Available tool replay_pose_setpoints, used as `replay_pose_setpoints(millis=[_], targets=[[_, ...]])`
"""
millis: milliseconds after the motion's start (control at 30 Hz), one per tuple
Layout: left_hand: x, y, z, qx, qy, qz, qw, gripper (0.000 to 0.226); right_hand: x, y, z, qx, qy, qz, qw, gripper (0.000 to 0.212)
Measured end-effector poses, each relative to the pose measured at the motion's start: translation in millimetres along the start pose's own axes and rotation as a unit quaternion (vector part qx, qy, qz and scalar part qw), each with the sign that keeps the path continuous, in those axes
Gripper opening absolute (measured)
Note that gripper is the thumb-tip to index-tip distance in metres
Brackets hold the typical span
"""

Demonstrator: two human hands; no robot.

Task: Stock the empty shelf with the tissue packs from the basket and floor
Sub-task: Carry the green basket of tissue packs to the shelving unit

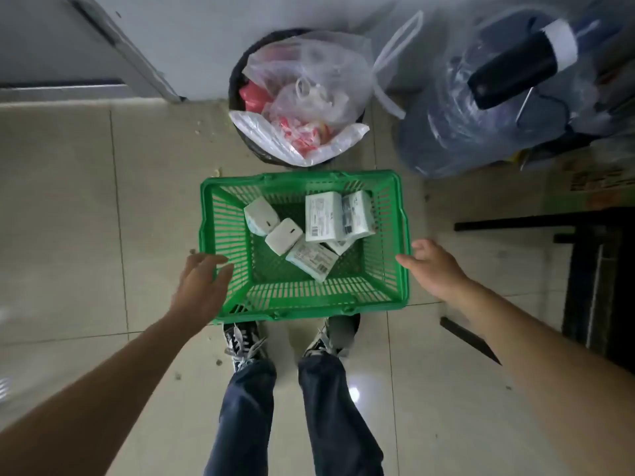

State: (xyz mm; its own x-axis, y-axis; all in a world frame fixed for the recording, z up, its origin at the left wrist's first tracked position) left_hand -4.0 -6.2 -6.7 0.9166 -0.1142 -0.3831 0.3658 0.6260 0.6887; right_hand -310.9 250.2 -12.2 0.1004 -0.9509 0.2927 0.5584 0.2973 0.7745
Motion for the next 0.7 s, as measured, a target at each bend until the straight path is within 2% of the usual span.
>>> replay_pose_setpoints(millis=[133, 267, 400, 567, 700], targets=[[18.9, -41.8, -11.2, -0.051, -0.008, 0.023, 0.998, 0.049, -12.5, -38.5, -18.7, -0.029, -0.020, -0.004, 0.999, 0.065], [25.4, -76.0, -22.5, -0.106, 0.018, 0.022, 0.994, 0.058, -27.1, -68.8, -40.1, -0.078, -0.040, -0.036, 0.996, 0.078], [34.5, -98.5, -35.0, -0.128, 0.067, 0.068, 0.987, 0.066, -39.8, -89.2, -63.8, -0.078, -0.090, -0.065, 0.991, 0.065], [55.7, -109.3, -52.2, -0.112, 0.119, 0.140, 0.977, 0.044, -44.3, -97.0, -73.3, -0.121, -0.095, -0.088, 0.984, 0.053], [65.2, -111.9, -41.5, -0.111, 0.095, 0.146, 0.978, 0.043, -41.4, -92.2, -66.3, -0.125, -0.061, -0.092, 0.986, 0.047]])
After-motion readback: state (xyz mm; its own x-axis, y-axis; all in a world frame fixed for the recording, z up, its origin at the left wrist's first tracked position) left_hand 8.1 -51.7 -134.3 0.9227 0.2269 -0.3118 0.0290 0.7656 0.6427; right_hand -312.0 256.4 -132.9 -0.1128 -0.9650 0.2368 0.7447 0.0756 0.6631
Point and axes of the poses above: each hand's wrist, its own y-axis away from the middle knuckle, its own z-axis out of the back of the hand, x = y × z, the point moved 1 cm from there along -y, towards the middle knuckle, and after that the axes turned 2 degrees about z, right-handed, at the moved point
